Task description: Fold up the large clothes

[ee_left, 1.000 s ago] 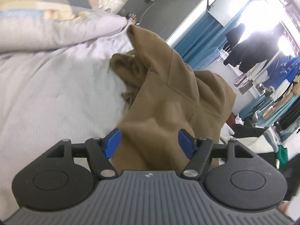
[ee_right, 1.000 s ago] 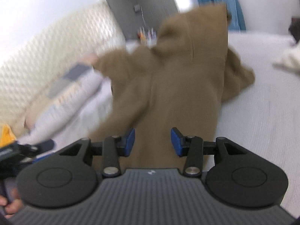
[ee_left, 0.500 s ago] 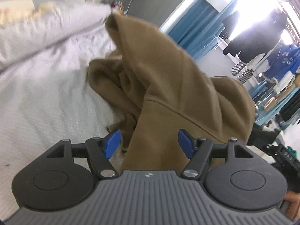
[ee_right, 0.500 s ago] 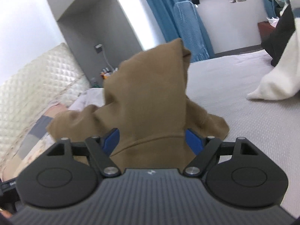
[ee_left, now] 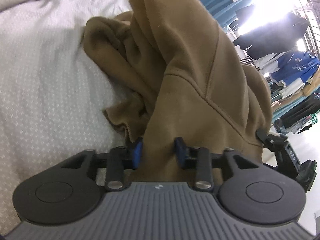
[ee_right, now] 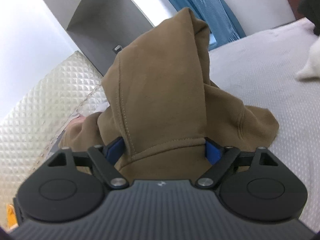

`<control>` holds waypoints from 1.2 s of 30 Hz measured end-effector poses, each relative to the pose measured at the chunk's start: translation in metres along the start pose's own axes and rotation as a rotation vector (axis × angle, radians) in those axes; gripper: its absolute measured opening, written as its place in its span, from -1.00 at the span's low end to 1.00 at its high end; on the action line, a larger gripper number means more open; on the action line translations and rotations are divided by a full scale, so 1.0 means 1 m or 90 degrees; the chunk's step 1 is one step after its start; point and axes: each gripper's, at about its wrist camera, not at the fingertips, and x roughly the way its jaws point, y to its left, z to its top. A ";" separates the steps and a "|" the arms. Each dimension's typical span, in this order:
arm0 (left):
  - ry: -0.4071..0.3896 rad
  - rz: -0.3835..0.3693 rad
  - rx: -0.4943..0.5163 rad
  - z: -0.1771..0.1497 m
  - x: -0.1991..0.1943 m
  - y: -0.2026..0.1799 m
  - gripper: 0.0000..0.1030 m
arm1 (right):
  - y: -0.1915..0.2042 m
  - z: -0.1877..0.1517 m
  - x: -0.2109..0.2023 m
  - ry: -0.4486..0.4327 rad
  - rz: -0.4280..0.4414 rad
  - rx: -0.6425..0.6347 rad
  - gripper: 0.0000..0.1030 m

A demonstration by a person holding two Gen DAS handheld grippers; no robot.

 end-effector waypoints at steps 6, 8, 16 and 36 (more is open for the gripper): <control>-0.044 0.004 0.061 -0.010 -0.037 -0.034 -0.73 | 0.022 0.000 -0.024 -0.025 0.002 -0.082 0.00; -0.062 -0.006 0.067 -0.016 -0.055 -0.043 -0.74 | 0.036 -0.002 -0.036 -0.041 0.000 -0.130 -0.06; -0.121 -0.046 0.061 -0.054 -0.142 -0.068 -0.75 | 0.067 -0.005 -0.096 -0.062 0.046 -0.162 -0.19; -0.087 -0.039 0.041 -0.164 -0.227 -0.078 -0.75 | 0.074 -0.052 -0.178 0.011 0.021 -0.148 -0.41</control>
